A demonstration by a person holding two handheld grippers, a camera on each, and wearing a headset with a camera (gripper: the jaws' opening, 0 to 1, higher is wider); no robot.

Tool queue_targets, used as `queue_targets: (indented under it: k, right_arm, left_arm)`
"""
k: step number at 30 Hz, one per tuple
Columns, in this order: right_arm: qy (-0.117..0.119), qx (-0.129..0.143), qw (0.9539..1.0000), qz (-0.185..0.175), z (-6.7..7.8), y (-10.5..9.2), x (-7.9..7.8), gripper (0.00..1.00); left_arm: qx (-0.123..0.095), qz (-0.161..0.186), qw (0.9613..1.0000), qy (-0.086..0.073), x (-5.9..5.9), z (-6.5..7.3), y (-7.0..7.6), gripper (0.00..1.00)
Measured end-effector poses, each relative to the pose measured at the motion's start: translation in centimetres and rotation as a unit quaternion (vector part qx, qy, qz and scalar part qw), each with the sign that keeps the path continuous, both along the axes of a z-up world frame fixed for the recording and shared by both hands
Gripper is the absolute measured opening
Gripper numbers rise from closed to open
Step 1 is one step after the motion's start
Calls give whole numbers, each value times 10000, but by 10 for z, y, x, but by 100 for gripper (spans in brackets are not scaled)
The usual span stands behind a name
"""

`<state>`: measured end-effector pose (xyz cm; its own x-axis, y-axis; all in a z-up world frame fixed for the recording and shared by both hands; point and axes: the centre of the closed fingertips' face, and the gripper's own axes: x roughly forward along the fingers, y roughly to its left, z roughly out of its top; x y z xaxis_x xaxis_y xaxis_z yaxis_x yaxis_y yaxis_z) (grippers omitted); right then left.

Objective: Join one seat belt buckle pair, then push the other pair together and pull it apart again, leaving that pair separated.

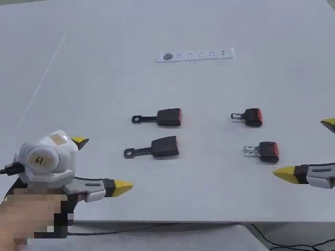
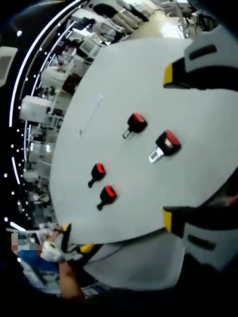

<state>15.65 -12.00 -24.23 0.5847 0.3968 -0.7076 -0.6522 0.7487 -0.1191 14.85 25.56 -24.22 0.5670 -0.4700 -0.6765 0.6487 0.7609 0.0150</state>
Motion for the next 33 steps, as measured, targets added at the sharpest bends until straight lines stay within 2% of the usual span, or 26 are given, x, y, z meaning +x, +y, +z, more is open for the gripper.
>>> queue_targets:
  k: [15, 20, 23, 25, 30, 33]
  right_arm:
    - [-56, 17, 10000, 34, 1, 2, 3, 100]
    - [-99, 80, 9999, 9, 3, 3, 5, 97]
    - [-86, 147, 9998, -51, 3, 3, 5, 98]
    - [-97, 92, 9999, -82, 2, 2, 6, 100]
    - [-89, 72, 9999, -94, 1, 2, 6, 100]
    - [-65, 85, 9999, -75, 1, 2, 5, 100]
  left_arm:
    - [-9, 8, 10000, 28, 0, -1, -2, 100]
    - [-39, -9, 9999, 94, -1, -2, -3, 97]
    - [30, 17, 9999, 114, -2, -3, -1, 98]
    - [233, 225, 9994, 145, 0, -6, 8, 100]
    - [162, 223, 9994, 189, -1, -5, 8, 98]
    - [211, 204, 9995, 124, 0, -5, 9, 100]
